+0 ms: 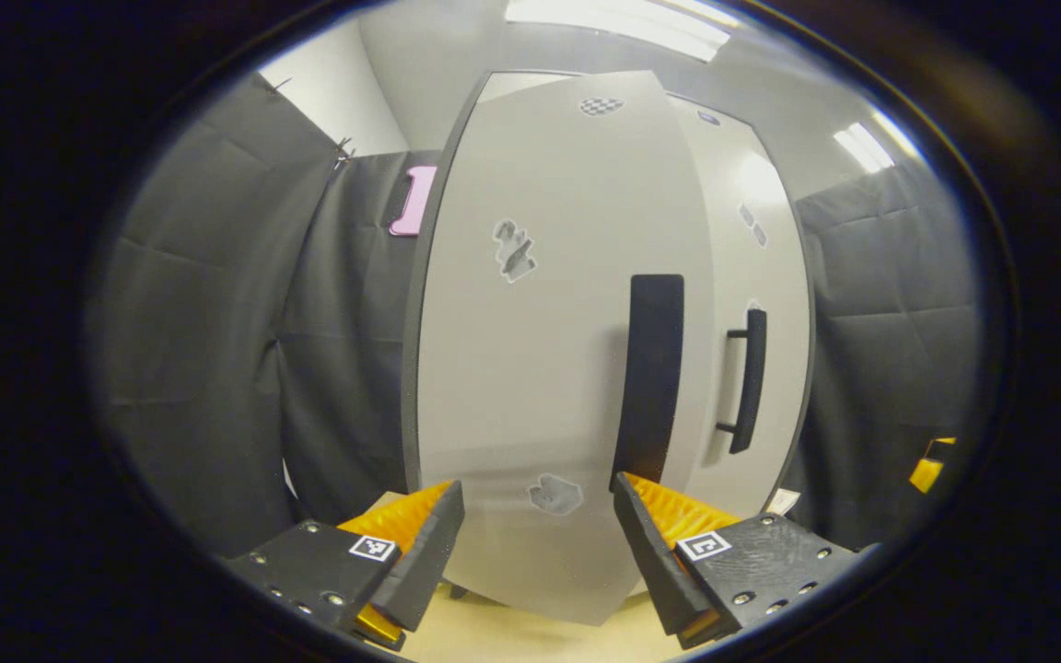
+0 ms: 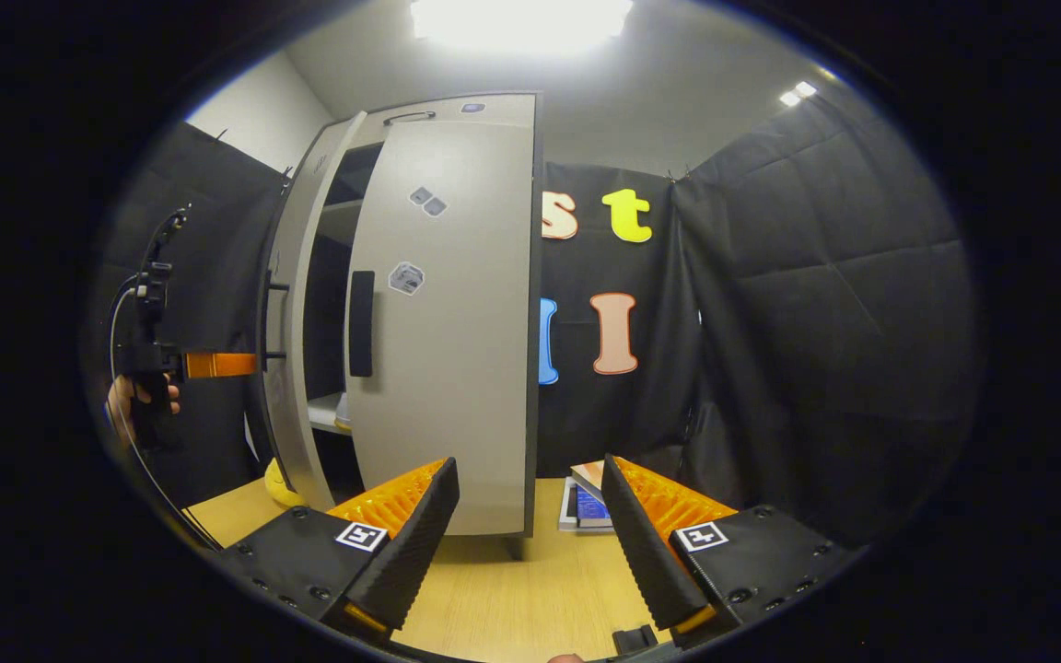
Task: Grab one shoe with the right hand and put it into the shoe cabinet, grab the other shoe with the left hand and put it into the shoe cabinet; then close the right door with the right hand and the left door with the left hand.
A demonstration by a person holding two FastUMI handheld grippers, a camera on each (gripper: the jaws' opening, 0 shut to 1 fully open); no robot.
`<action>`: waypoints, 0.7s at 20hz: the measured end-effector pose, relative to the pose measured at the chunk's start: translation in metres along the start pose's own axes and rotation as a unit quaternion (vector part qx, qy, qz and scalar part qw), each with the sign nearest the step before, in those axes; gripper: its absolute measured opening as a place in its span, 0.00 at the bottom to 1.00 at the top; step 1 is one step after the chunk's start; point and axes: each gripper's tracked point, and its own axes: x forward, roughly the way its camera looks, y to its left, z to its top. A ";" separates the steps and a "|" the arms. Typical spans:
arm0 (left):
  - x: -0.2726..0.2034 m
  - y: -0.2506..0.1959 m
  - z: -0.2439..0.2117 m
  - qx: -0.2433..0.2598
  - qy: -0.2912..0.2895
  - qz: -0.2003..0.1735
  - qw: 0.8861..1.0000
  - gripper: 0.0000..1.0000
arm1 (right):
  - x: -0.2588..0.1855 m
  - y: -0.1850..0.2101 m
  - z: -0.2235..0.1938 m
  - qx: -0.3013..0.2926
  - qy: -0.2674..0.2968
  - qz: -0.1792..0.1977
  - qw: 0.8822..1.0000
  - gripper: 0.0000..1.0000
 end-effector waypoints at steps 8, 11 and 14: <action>-0.096 0.019 0.023 0.037 -0.018 0.000 0.999 0.94 | -0.031 0.023 0.026 0.001 -0.025 0.019 1.000 0.98; -0.134 0.028 0.028 0.046 -0.026 0.005 0.999 0.94 | -0.043 0.031 0.030 0.000 -0.031 0.024 0.999 0.98; -0.166 0.035 0.027 0.050 -0.025 0.008 0.998 0.91 | -0.054 0.040 0.031 0.003 -0.033 0.030 0.999 0.98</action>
